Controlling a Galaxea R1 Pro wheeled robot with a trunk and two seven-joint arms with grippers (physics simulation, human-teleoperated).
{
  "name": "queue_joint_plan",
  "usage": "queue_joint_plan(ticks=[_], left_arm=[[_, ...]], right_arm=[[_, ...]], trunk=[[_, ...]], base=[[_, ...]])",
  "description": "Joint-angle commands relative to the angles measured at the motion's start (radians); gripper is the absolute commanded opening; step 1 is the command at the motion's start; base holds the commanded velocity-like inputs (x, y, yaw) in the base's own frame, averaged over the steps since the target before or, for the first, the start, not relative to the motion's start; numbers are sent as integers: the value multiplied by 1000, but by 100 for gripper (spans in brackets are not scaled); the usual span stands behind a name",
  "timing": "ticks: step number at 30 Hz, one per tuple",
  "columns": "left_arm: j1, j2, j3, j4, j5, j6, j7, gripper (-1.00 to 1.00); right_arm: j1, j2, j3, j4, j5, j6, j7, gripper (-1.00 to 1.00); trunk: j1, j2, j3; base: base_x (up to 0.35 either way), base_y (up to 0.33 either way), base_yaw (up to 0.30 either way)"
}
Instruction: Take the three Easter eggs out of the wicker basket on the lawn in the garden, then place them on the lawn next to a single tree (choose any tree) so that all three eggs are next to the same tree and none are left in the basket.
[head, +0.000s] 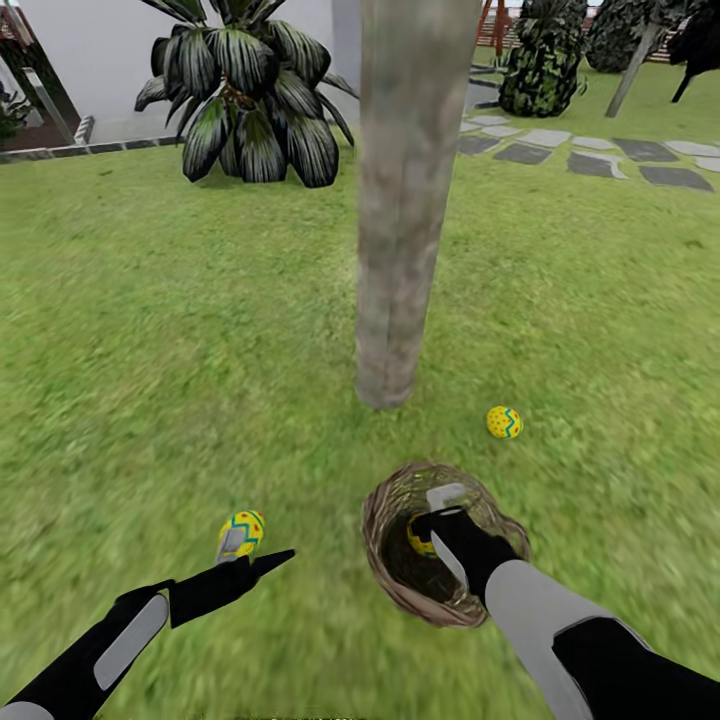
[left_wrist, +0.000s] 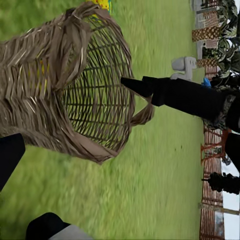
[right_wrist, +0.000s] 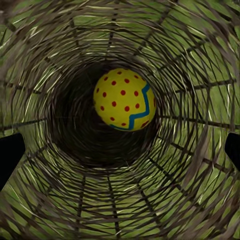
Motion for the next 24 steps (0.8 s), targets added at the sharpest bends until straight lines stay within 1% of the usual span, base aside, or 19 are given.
queue_joint_plan(ticks=[1, 8, 11, 15, 16, 17, 19, 20, 21, 22, 24], left_arm=[[0, 0, 0, 0, 0, 0, 0, 100], [0, 1, 0, 0, 1, 0, 0, 100], [1, 2, 0, 0, 1, 0, 0, 100], [0, 3, 0, 0, 1, 0, -1, 100], [0, 4, 0, 0, 1, 0, -1, 100], [0, 4, 0, 0, 1, 1, -1, 100], [1, 5, 0, 0, 1, 1, -2, 100], [0, 6, 0, 0, 2, 2, -2, 100], [0, 6, 0, 0, 2, 6, -2, 100], [0, 6, 0, 0, 3, 19, -2, 100], [0, 7, 0, 0, 3, 23, -2, 100]], right_arm=[[0, -1, 1, 1, 0, 0, 0, 100], [2, -10, 3, 2, 0, -5, 0, 100], [2, -11, 1, 2, -8, -27, 0, 100], [2, -11, -6, -1, -15, -34, -2, 100], [2, -11, -13, -2, -18, -35, -3, 100], [2, -9, -41, -3, -27, -35, -3, 100], [2, -5, -150, -4, -80, -29, -5, 100], [2, -4, -184, -4, -96, -27, -6, 100], [2, -3, -210, -4, -106, -25, -7, 100], [2, -2, -246, -4, -121, -23, -9, 100], [2, -3, -270, -4, -127, -19, -11, 100]], trunk=[[0, 0, -1], [0, 0, -9], [0, 0, -10], [0, 0, -10], [0, 0, -10], [0, 0, -10], [0, 0, -10], [0, 0, -10], [0, 0, -10], [0, 0, -10], [0, 0, -10]], base=[[0, 0, 182], [0, 0, 152], [0, 0, 35], [0, 0, 6], [0, 0, 1], [0, 0, 0], [0, 0, 0], [0, 0, 0], [0, 0, 0], [0, 0, 0], [0, 0, 0]])
